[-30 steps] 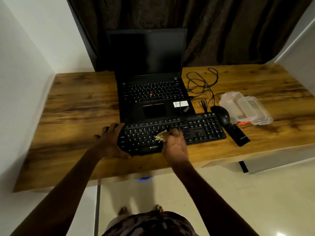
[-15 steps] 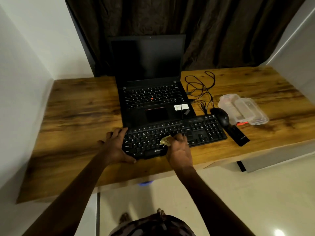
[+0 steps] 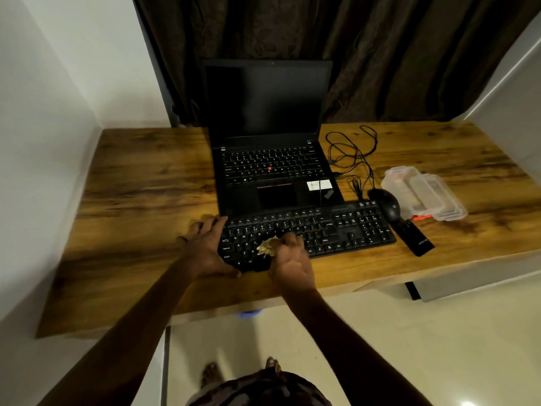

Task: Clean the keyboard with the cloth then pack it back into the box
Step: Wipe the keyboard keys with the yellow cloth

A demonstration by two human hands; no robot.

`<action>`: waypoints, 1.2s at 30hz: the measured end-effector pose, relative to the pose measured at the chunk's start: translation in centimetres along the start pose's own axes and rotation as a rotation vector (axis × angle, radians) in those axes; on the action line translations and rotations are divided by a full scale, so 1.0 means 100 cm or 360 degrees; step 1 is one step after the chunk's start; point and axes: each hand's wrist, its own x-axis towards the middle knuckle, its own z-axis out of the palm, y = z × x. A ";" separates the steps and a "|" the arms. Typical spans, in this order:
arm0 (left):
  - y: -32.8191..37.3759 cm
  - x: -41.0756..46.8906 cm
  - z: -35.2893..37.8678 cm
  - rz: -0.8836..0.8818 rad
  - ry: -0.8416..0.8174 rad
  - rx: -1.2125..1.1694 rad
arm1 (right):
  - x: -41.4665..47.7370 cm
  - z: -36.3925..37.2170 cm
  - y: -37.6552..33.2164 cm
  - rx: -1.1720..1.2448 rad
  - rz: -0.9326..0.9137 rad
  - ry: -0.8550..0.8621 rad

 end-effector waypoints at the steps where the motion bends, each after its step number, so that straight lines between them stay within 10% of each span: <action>1: 0.000 0.000 0.000 0.0002 0.0003 0.0008 | 0.000 0.002 -0.003 0.0008 -0.0048 -0.0002; 36: -0.004 0.002 0.002 0.0016 0.0015 0.0060 | -0.012 0.020 -0.024 -0.0059 -0.0323 0.0130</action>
